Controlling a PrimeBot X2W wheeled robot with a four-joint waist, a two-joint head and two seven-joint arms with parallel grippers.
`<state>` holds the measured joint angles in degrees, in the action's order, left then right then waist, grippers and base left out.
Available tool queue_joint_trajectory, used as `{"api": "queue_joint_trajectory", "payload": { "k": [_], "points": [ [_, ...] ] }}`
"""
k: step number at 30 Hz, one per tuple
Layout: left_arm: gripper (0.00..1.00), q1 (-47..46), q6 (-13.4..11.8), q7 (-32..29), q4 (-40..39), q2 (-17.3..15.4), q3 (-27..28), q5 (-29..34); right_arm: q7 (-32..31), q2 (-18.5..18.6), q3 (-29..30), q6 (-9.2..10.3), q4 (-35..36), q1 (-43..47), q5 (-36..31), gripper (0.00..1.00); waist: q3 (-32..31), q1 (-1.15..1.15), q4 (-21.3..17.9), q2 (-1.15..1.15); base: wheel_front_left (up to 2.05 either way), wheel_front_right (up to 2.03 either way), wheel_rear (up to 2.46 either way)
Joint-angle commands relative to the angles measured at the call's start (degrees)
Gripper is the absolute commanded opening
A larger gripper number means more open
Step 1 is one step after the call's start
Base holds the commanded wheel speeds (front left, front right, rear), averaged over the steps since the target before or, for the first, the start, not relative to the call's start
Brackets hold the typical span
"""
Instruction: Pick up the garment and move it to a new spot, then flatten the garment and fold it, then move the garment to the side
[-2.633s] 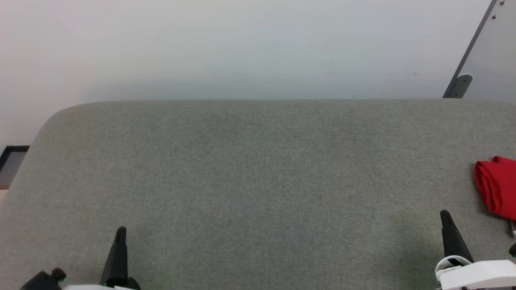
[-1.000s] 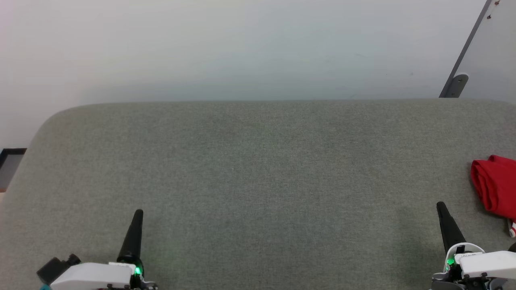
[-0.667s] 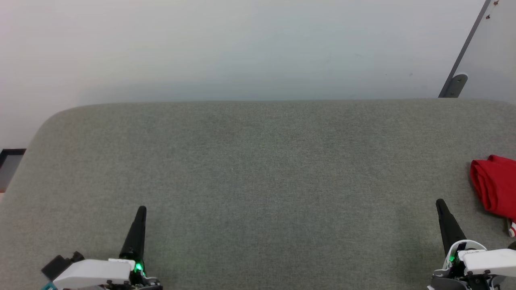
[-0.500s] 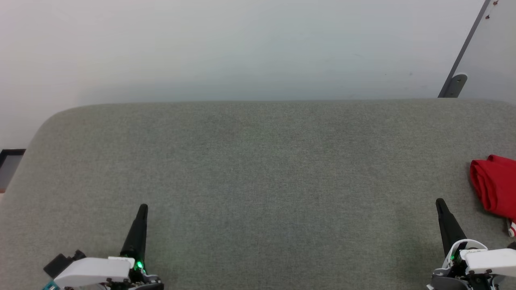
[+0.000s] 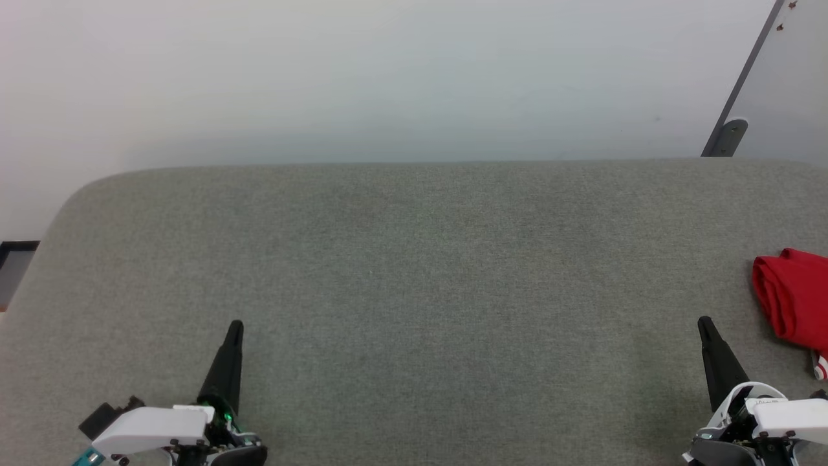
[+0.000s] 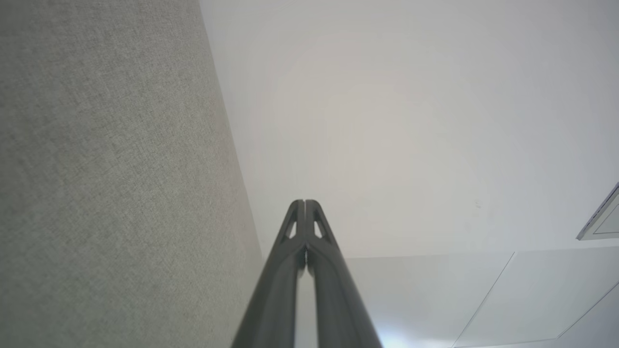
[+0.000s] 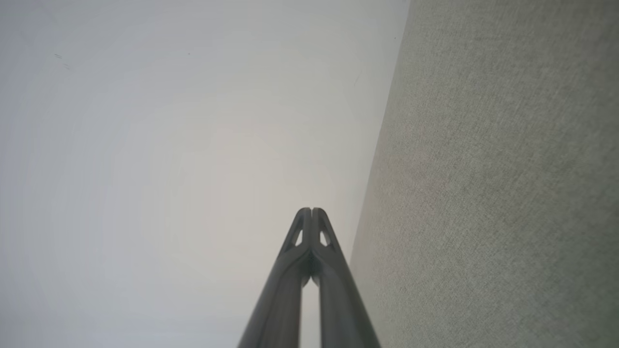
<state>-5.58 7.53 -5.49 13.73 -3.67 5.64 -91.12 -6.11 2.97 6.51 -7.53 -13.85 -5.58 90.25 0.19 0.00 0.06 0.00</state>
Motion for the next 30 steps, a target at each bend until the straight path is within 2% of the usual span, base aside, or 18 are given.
{"api": "queue_joint_trajectory", "payload": {
  "k": [1, 30],
  "points": [
    [0.0, -0.62, -0.08, -0.24, 0.22, 0.17, 0.14, -1.11, -0.37, -0.16, 0.04, 0.08, -0.12, -0.93, 1.11, 0.0, 0.0, 0.0, -0.01, 0.0, 0.0, 0.0, 0.0],
    [0.0, -0.98, -0.08, -0.83, 0.48, 0.51, 0.43, -1.7, -0.55, -0.18, 0.02, 0.08, -0.25, -0.75, 2.28, 0.0, -0.01, 0.0, -0.06, 0.0, 0.0, 0.0, 0.0]
  ]
}}
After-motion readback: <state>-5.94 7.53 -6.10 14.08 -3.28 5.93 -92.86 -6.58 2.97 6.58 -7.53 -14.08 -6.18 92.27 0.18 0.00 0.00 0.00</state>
